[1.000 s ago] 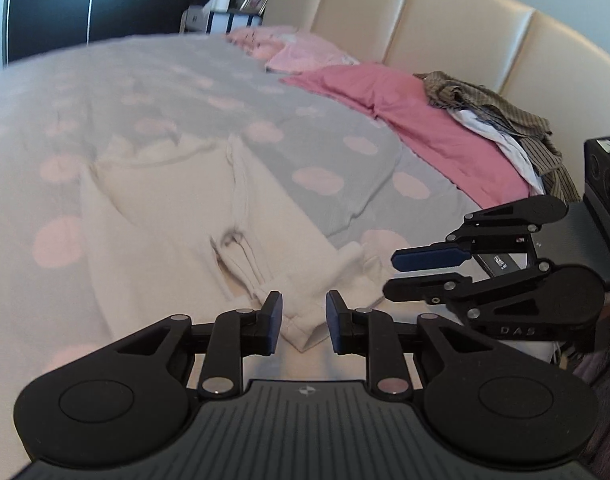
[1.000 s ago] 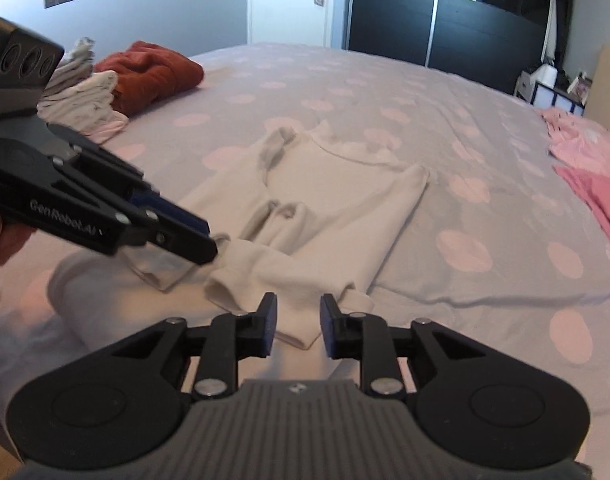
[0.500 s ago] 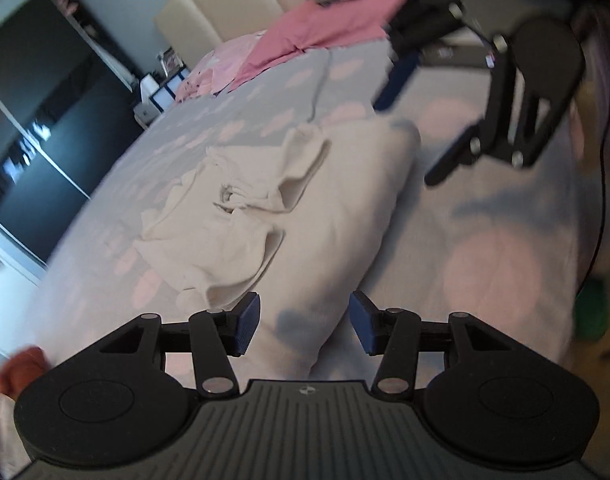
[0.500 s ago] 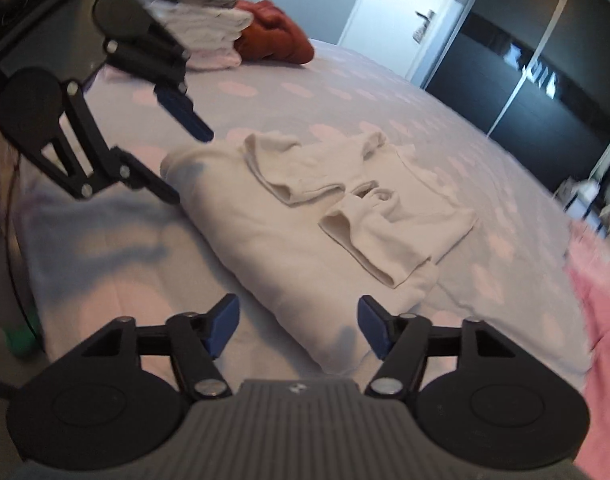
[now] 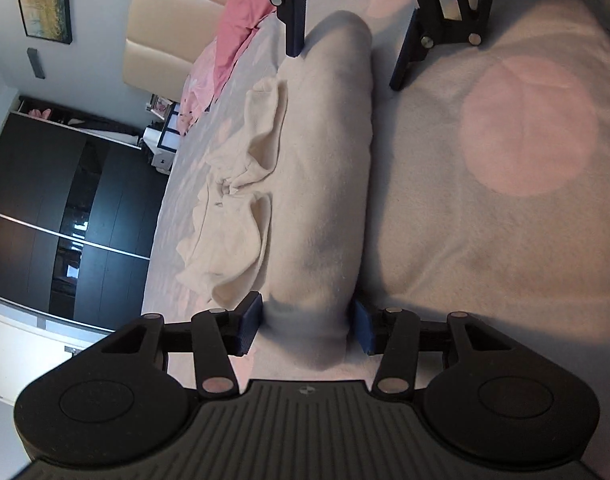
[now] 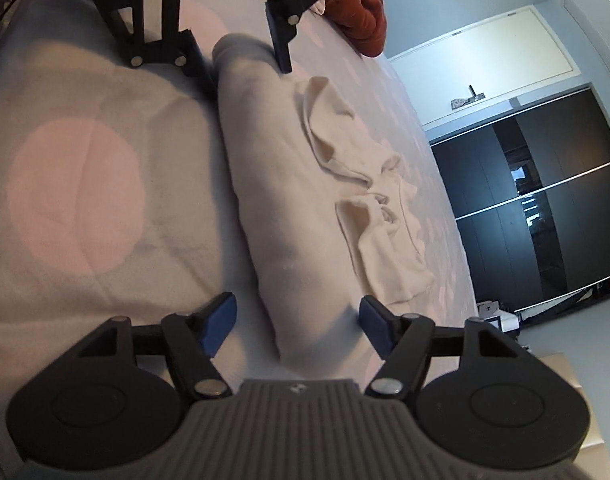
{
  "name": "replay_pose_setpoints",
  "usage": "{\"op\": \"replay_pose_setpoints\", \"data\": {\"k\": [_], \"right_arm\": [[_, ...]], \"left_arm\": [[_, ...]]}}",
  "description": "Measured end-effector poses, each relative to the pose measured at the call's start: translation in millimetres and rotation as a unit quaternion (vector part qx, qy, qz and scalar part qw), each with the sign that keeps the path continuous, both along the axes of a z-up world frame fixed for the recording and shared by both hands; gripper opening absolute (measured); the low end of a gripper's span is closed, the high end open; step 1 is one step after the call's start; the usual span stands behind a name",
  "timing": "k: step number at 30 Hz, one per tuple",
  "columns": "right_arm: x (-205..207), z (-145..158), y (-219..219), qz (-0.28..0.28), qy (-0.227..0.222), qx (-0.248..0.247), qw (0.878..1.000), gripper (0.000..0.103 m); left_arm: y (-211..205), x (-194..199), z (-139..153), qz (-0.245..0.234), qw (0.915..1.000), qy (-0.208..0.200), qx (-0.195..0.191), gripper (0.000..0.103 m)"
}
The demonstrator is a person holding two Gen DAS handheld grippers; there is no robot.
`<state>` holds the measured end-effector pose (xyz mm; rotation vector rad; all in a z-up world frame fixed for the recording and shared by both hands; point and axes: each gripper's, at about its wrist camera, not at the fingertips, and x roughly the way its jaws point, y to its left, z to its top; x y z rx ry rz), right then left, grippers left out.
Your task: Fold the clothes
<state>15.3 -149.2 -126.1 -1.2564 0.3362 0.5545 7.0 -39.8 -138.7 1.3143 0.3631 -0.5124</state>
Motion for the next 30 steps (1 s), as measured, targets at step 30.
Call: {"op": "replay_pose_setpoints", "data": {"k": [30], "right_arm": [[-93,38,-18,0.009,0.143,-0.015,0.99,0.023]], "left_arm": [[17,-99,38,-0.038,0.9838,0.175,0.006,0.019]]}}
